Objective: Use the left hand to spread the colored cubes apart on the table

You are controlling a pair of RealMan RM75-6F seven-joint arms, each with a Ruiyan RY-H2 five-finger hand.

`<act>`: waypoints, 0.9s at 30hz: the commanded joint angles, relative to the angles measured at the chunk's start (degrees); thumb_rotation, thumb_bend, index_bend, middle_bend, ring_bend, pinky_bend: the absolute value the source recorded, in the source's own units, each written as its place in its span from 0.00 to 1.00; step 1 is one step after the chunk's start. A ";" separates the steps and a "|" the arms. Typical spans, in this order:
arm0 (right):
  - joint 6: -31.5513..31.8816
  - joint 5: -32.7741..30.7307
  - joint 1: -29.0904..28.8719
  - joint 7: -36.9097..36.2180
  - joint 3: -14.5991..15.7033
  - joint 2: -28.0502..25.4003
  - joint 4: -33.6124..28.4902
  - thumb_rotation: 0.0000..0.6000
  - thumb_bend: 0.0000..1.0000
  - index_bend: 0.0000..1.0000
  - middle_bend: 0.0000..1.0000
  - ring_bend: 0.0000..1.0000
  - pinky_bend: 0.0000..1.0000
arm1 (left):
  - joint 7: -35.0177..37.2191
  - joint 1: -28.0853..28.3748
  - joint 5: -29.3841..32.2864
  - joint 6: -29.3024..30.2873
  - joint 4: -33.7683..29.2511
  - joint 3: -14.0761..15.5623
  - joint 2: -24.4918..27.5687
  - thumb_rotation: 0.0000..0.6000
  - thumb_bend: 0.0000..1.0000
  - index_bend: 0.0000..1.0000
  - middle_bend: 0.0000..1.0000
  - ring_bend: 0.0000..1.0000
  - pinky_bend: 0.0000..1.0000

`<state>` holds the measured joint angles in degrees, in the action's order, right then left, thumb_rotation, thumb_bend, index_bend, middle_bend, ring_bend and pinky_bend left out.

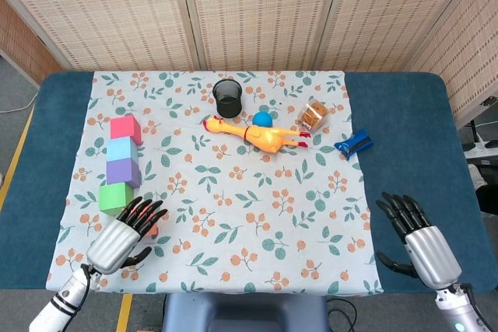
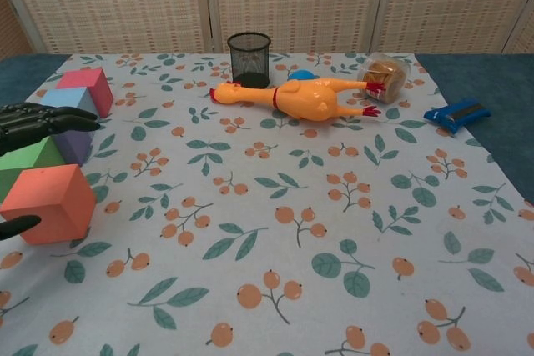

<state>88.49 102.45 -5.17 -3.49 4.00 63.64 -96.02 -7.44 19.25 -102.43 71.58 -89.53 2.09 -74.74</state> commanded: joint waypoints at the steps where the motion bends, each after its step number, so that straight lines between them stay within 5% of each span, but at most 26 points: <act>1: -0.19 0.12 -0.09 -0.13 0.15 -0.11 -0.10 1.00 0.13 0.00 0.00 0.00 0.00 | 0.91 2.55 4.56 -5.09 1.66 -1.64 -0.91 1.00 0.36 0.00 0.00 0.00 0.00; 16: -0.33 -0.36 -0.12 -0.16 -0.15 -0.06 -0.01 1.00 0.13 0.00 0.00 0.00 0.00 | -2.18 5.30 14.35 -12.95 3.17 -2.21 -1.91 1.00 0.35 0.00 0.00 0.01 0.00; 27: -0.48 -0.42 -0.12 -0.29 -0.11 -0.22 -0.04 1.00 0.13 0.00 0.00 0.00 0.00 | -0.18 5.51 13.66 -10.56 7.74 -1.64 -4.32 1.00 0.38 0.00 0.01 0.38 0.00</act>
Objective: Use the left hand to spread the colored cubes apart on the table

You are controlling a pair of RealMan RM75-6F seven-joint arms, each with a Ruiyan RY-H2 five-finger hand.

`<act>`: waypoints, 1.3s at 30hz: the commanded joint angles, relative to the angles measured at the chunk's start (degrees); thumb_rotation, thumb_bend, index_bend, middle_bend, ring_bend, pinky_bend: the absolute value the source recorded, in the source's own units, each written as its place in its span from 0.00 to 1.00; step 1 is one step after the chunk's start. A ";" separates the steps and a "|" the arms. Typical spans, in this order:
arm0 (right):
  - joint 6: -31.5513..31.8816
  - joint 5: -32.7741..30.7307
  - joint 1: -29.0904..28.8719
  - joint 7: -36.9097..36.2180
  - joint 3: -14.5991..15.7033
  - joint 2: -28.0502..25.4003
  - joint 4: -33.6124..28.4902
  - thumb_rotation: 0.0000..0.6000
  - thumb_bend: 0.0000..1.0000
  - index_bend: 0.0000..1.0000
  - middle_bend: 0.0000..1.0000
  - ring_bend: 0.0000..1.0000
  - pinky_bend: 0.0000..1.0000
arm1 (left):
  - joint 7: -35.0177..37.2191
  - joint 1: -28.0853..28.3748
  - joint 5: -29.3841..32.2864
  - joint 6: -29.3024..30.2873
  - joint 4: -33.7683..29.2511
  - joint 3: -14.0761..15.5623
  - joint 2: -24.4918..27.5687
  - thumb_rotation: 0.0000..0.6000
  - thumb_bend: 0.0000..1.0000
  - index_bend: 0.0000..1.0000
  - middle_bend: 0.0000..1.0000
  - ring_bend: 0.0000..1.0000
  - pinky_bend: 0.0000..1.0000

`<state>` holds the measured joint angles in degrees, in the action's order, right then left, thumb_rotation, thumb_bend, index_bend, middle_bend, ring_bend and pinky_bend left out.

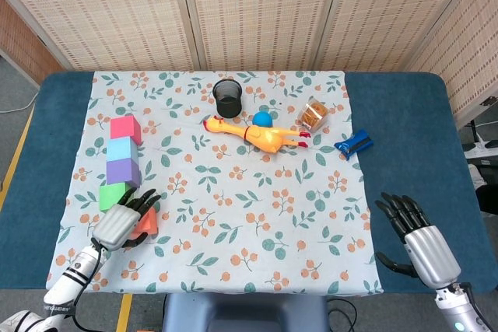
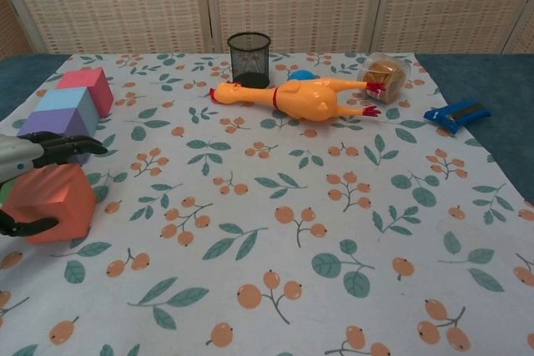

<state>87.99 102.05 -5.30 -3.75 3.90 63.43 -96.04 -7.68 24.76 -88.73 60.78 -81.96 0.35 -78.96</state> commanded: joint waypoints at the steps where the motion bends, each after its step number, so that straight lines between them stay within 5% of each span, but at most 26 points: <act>1: 0.00 -0.02 0.00 -0.05 -0.01 -0.01 -0.01 1.00 0.13 0.00 0.00 0.00 0.00 | 0.15 -0.01 -0.01 0.36 0.13 0.20 -0.06 1.00 0.38 0.00 0.02 0.40 0.00; 15: -0.67 -0.08 -0.17 -0.15 0.18 -0.01 -0.09 1.00 0.13 0.00 0.00 0.00 0.00 | 1.57 1.75 -5.41 5.30 -2.31 -0.10 -1.08 1.00 0.42 0.00 0.06 0.46 0.00; 25: -1.96 0.07 -0.68 -1.03 0.74 -0.25 -0.10 1.00 0.13 0.00 0.00 0.00 0.00 | -3.63 10.67 -3.60 -0.56 -3.33 -6.94 -11.50 1.00 0.41 0.00 0.06 0.45 0.00; 28: -2.22 -0.43 -0.83 -1.33 0.54 -0.31 0.04 1.00 0.13 0.00 0.00 0.00 0.00 | -3.95 12.54 -2.22 -2.27 -1.35 -7.83 -14.42 1.00 0.41 0.00 0.05 0.38 0.00; 33: -2.13 -0.98 -1.09 -2.29 0.03 -0.33 0.44 1.00 0.13 0.00 0.00 0.00 0.00 | -5.81 13.61 1.04 -4.98 0.08 -7.56 -15.88 1.00 0.37 0.00 0.00 0.08 0.00; 39: -1.62 -0.45 -1.03 -2.75 0.17 -0.31 0.72 1.00 0.14 0.00 0.00 0.00 0.00 | -6.69 13.33 3.01 -5.33 -1.27 -6.61 -14.41 1.00 0.34 0.00 0.00 0.00 0.00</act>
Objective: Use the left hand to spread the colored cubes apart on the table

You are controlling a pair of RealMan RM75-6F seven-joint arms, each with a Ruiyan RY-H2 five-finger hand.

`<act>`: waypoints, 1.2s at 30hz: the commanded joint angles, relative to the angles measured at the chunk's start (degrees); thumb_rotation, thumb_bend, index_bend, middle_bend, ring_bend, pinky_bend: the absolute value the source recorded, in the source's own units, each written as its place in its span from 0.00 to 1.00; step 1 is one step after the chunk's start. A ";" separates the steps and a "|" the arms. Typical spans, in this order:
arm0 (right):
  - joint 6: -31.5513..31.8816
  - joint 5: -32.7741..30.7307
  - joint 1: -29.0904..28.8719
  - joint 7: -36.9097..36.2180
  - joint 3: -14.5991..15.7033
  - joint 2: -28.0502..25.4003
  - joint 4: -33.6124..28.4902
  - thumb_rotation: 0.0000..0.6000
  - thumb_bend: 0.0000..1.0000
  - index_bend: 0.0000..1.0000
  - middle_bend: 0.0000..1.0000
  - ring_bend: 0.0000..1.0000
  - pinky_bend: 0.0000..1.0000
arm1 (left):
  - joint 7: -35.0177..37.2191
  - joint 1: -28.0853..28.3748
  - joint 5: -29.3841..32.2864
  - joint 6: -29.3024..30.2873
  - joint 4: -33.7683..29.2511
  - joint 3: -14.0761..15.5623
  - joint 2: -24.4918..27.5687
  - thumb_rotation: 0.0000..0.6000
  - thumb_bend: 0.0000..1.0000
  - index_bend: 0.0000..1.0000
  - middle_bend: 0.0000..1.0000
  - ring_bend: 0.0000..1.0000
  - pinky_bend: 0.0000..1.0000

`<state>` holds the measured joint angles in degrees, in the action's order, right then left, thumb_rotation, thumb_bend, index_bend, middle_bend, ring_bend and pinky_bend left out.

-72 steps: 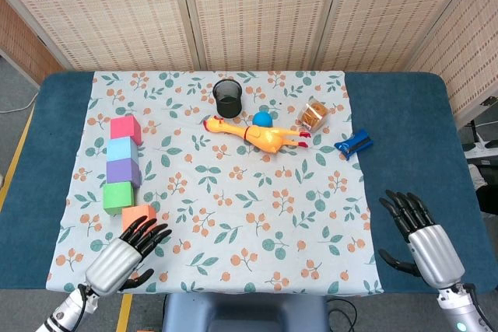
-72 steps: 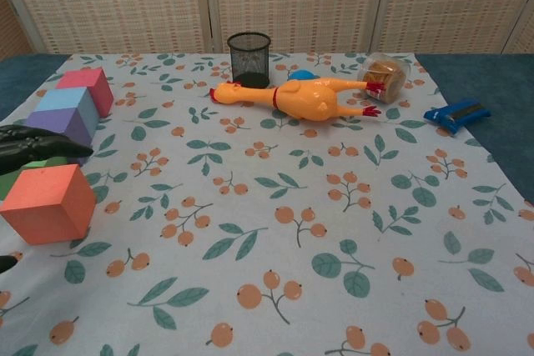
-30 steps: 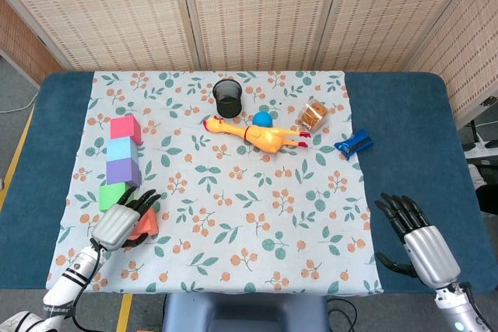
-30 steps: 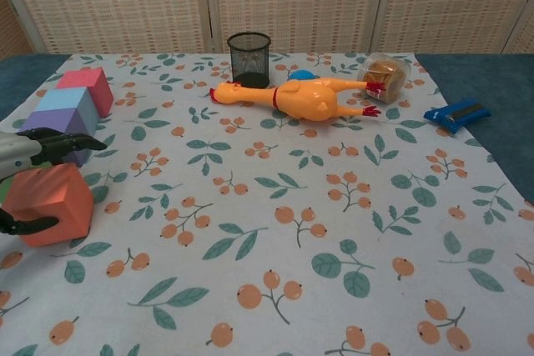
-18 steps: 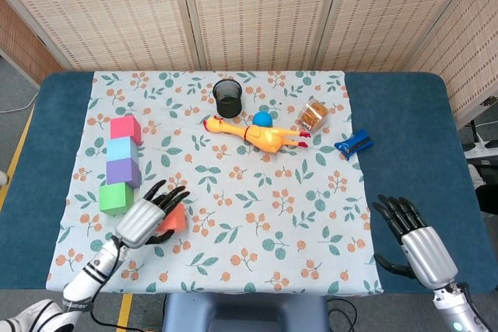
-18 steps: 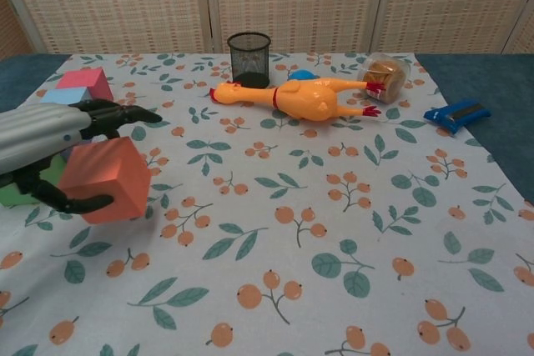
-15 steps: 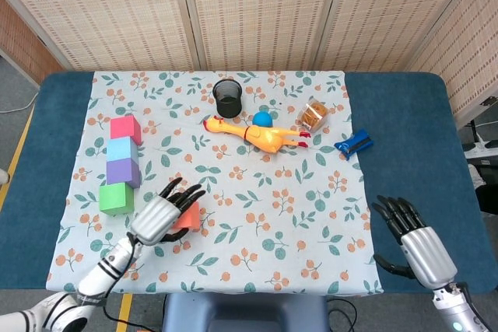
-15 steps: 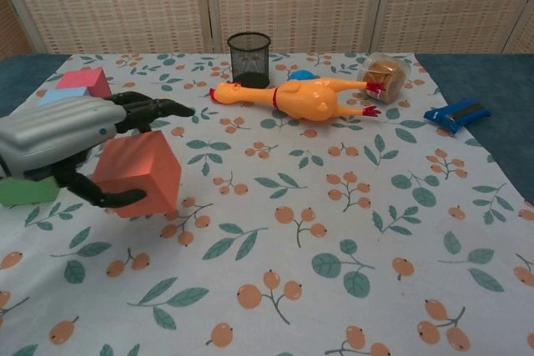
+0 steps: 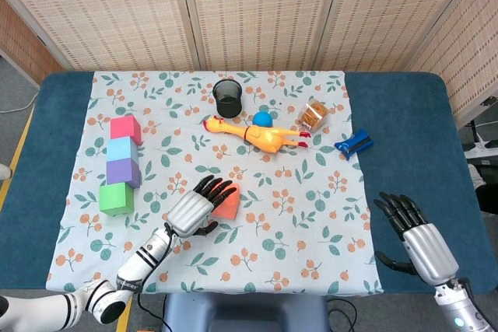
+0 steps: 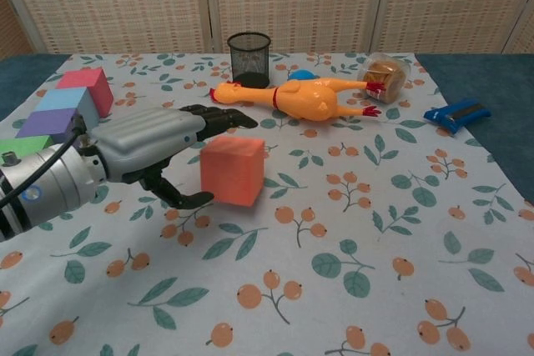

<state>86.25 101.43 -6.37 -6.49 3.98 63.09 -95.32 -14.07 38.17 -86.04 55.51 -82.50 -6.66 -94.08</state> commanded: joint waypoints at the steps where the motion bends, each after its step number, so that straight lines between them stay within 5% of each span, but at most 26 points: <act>1: 0.27 0.33 0.08 0.10 0.10 0.04 -0.01 1.00 0.14 0.00 0.00 0.00 0.00 | -0.36 -0.22 0.26 0.21 -1.50 0.67 1.36 1.00 0.34 0.00 0.00 0.00 0.00; 6: 0.40 0.64 0.13 0.03 0.32 -0.05 -0.06 1.00 0.14 0.00 0.00 0.00 0.00 | -1.09 -2.41 -2.32 5.48 -4.02 2.09 5.29 1.00 0.31 0.00 0.00 0.11 0.00; 13: 0.00 0.96 -0.02 0.04 0.64 -0.06 -0.17 1.00 0.14 0.00 0.00 0.00 0.00 | -0.74 -8.60 -0.93 12.64 0.34 4.35 9.29 1.00 0.33 0.00 0.00 0.27 0.00; 23: 0.78 2.14 0.30 -0.22 1.36 -0.64 -0.82 1.00 0.14 0.00 0.00 0.00 0.00 | 12.15 -10.37 2.12 8.02 10.15 6.71 8.56 1.00 0.33 0.00 0.00 0.29 0.00; 36: 0.56 1.85 0.14 -0.83 1.32 -0.98 -0.84 1.00 0.14 0.00 0.00 0.00 0.00 | 4.85 -15.18 1.86 14.21 12.82 8.23 8.54 1.00 0.33 0.00 0.00 0.34 0.00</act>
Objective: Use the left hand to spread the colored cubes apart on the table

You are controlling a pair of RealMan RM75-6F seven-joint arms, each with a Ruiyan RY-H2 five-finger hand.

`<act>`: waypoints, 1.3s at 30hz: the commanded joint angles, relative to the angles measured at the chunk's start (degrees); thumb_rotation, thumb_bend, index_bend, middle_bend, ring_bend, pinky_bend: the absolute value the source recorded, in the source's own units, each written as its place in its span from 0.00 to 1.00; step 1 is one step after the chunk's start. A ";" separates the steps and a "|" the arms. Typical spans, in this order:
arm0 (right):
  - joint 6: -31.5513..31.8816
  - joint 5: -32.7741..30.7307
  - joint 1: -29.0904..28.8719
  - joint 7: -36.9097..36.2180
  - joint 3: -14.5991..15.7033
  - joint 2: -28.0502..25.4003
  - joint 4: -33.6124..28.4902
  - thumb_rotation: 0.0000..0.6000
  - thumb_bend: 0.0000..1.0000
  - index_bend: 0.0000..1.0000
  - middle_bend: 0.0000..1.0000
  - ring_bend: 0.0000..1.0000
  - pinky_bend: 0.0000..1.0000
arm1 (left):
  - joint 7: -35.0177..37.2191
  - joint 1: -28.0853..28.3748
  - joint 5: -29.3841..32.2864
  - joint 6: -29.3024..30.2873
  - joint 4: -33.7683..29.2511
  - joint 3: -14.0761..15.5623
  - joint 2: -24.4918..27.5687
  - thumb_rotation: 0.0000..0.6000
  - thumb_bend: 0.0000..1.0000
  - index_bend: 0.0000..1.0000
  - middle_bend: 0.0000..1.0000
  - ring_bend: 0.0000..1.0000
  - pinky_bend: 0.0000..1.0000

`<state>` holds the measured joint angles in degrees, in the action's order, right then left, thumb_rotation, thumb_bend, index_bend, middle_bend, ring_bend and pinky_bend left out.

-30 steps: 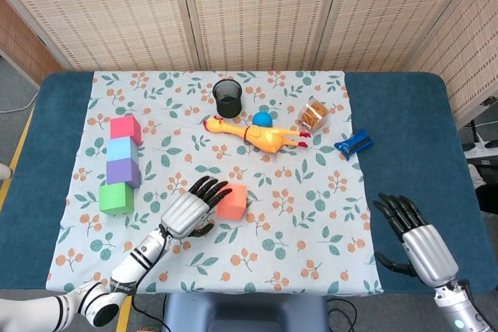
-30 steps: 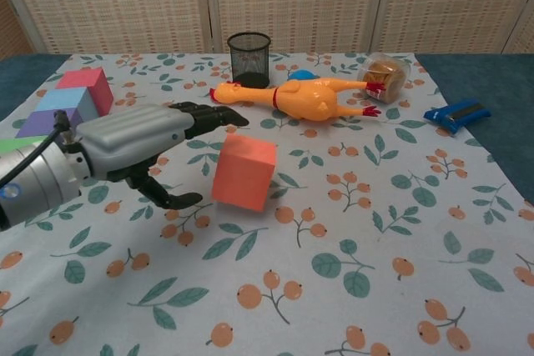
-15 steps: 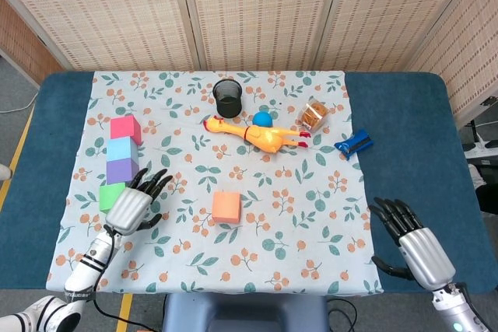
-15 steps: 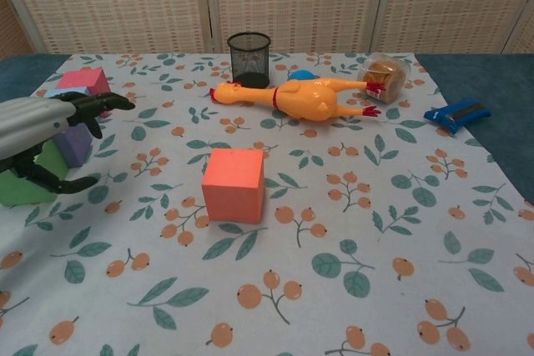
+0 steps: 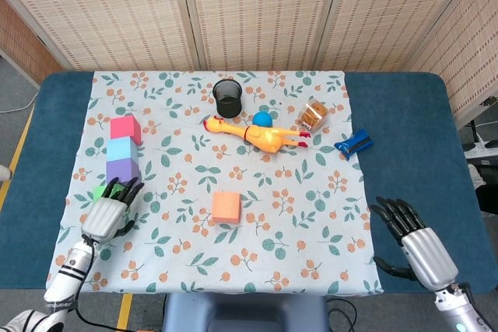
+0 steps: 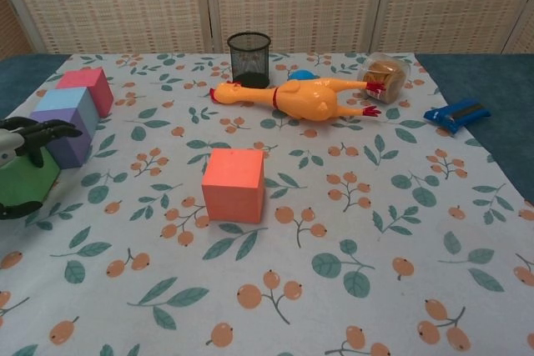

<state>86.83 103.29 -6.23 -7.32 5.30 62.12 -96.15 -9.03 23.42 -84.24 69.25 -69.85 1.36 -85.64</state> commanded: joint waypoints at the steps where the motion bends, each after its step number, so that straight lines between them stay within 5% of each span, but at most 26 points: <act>1: -0.07 -0.03 -0.01 0.00 0.01 -0.01 -0.01 1.00 0.14 0.00 0.00 0.00 0.00 | -0.18 -0.80 0.04 0.94 0.13 0.28 0.23 1.00 0.33 0.00 0.00 0.34 0.00; 7: -0.85 0.10 -0.26 0.03 0.35 -0.08 -0.26 1.00 0.14 0.00 0.00 0.00 0.00 | 0.11 -6.07 0.17 8.60 0.81 0.46 2.78 1.00 0.33 0.00 0.00 0.36 0.00; 16: -0.96 0.24 -0.18 0.26 0.63 -0.34 -0.74 1.00 0.14 0.00 0.00 0.00 0.00 | 8.69 -8.55 0.34 10.01 1.16 -0.23 5.91 1.00 0.33 0.00 0.00 0.36 0.00; 22: -1.53 0.25 -0.27 0.46 0.90 -0.31 -0.81 1.00 0.14 0.00 0.00 0.00 0.00 | 13.16 -7.52 -2.61 10.50 2.02 -0.53 7.08 1.00 0.33 0.00 0.00 0.04 0.00; 32: -0.92 0.42 0.00 0.87 0.85 -0.50 -0.98 1.00 0.14 0.00 0.00 0.00 0.00 | 16.98 -1.59 5.39 -8.44 6.57 -3.00 7.89 1.00 0.33 0.00 0.00 0.00 0.00; 36: -0.77 0.35 0.08 0.90 0.79 -0.53 -1.04 1.00 0.14 0.00 0.00 0.00 0.00 | 17.40 -1.08 6.02 -10.47 8.18 -3.05 7.07 1.00 0.34 0.00 0.00 0.01 0.00; 39: -1.14 0.32 -0.04 0.99 0.86 -0.46 -0.94 1.00 0.14 0.00 0.00 0.00 0.00 | 17.59 -1.28 6.22 -9.98 9.37 -3.40 6.27 1.00 0.33 0.00 0.00 0.13 0.00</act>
<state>85.76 103.62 -6.23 -6.34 6.13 61.64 -97.11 8.33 22.10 -78.19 58.97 -60.88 -1.82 -79.04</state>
